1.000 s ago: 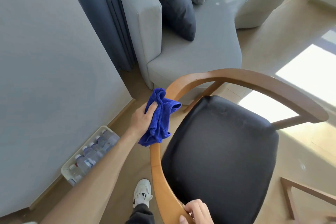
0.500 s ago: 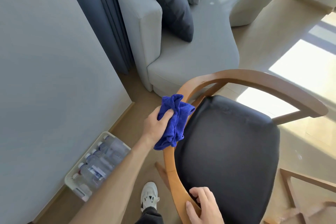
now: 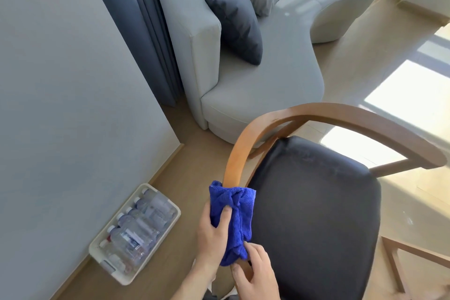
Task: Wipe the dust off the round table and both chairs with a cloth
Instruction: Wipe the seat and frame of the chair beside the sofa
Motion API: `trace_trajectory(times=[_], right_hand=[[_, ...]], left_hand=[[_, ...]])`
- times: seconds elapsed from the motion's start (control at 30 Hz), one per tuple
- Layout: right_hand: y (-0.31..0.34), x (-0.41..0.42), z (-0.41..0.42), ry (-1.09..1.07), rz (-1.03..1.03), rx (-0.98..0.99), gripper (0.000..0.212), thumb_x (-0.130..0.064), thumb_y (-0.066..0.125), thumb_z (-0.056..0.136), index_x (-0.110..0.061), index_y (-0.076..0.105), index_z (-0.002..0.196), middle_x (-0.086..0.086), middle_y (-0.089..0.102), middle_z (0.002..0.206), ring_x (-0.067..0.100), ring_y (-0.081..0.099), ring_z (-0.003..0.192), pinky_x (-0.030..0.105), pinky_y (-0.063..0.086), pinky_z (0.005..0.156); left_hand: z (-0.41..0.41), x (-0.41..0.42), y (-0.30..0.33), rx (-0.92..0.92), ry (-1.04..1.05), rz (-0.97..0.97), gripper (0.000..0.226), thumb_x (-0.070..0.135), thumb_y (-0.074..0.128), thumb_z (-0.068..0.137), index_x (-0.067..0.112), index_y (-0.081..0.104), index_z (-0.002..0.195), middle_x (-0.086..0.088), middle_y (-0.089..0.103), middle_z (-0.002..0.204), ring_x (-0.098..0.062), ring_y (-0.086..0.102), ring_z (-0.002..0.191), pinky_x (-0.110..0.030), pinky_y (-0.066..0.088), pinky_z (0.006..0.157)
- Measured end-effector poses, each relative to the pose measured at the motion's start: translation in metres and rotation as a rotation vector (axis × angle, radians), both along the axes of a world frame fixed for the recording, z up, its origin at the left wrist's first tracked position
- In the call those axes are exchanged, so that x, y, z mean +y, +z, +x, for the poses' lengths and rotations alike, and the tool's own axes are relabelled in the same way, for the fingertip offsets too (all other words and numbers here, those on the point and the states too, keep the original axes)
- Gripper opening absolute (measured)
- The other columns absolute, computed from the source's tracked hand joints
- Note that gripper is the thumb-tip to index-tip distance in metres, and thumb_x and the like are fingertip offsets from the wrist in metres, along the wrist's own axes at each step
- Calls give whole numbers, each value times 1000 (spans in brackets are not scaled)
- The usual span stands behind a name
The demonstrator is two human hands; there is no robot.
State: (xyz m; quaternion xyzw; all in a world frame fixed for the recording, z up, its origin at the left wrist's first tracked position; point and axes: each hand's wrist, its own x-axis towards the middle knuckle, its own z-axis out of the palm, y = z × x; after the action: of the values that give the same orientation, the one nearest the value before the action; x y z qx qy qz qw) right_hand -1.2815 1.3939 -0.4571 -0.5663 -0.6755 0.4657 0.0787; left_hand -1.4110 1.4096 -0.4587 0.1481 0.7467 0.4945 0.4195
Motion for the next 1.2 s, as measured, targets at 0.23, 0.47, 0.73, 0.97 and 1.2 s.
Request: trace_trajectory(times=[0.23,0.47,0.73,0.97,1.2], right_hand=[[0,17,5,171,-76,32,58,-22,66,84,-27,40,136,-10,46,122,2,45,108,7,32,94],[2,46,0,34,-93,117,33,-27,59,88,-32,53,120,-17,47,114,-3,48,102,8,40,82],[15,127,-29,-108,-3,239,31,-22,55,93,-27,54,124,-22,47,114,-3,47,104,12,40,86],[21,199,-60,-283,53,249,31,-19,55,91,-22,57,122,-16,49,114,2,52,102,25,45,91],[16,254,-72,-462,78,233,13,-14,59,89,-17,60,102,-8,53,106,9,53,97,33,47,88]], left_hand=[[-46,68,20,154,-199,27,7,40,59,89,39,63,95,17,69,87,2,63,79,-9,45,67],[-74,143,41,232,-399,-49,22,53,57,77,40,63,93,18,69,83,1,64,75,-20,46,67],[-84,200,47,309,-560,-126,17,54,60,80,41,63,91,19,68,81,4,63,73,-16,44,64],[-85,278,44,289,-826,-143,15,50,62,81,37,66,88,16,69,81,2,63,75,-15,42,62],[-73,343,20,245,-1075,-134,15,47,63,83,37,63,93,15,69,85,-1,63,77,-19,45,67]])
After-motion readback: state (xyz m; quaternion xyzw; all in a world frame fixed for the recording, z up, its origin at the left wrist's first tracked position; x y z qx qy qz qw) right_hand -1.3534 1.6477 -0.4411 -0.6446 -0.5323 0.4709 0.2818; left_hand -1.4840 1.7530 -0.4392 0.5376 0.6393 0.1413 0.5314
